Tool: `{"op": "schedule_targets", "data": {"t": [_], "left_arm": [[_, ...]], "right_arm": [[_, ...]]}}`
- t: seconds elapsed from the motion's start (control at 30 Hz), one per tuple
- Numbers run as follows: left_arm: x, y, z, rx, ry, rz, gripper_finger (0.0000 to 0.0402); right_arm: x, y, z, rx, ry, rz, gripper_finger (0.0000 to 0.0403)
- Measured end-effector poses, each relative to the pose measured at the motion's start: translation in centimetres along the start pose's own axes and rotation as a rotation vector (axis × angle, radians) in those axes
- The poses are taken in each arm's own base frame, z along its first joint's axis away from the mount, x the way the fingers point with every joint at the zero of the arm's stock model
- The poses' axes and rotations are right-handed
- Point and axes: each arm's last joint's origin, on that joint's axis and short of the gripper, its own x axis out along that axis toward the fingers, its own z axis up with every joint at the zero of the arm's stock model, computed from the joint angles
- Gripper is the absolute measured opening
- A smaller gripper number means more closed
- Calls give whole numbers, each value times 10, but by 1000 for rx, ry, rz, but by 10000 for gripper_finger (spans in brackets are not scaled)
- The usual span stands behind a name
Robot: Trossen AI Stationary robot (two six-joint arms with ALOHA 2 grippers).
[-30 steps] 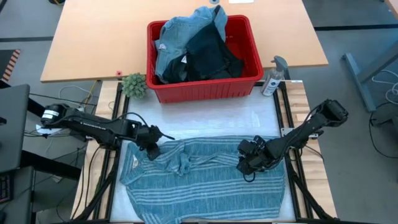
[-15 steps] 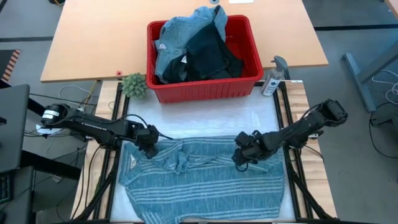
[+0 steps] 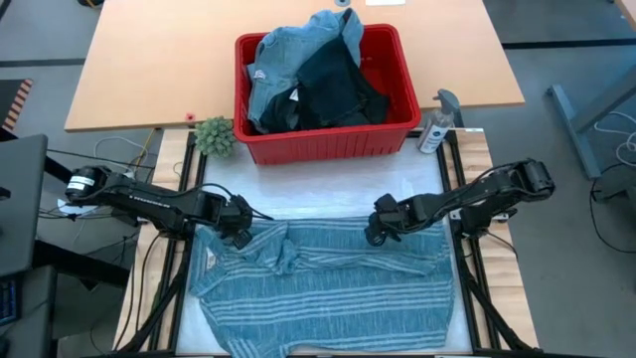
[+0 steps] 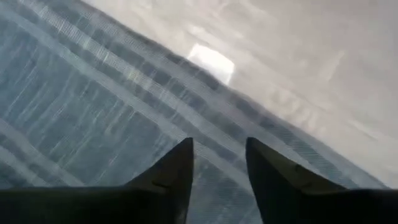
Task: Fold Laundry from Bin
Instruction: Fold the blue polo shirt
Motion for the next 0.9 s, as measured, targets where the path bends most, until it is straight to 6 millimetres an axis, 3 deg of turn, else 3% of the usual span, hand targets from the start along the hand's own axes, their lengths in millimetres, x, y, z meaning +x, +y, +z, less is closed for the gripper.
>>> {"op": "schedule_targets", "data": {"t": [0.3,0.53,0.7,0.9], "left_arm": [[0,2,2,-19,-51,57,0],[1,9,7,-72,-60,81,0],[2,10,14,-116,-86,60,0],[-18,4,29,-108,-84,19,0]], "right_arm": [[3,-17,3,20,31,-145,19],[3,-39,11,65,87,-305,35],[5,-48,19,62,63,-361,15],[-6,-44,24,29,-12,-329,33]]}}
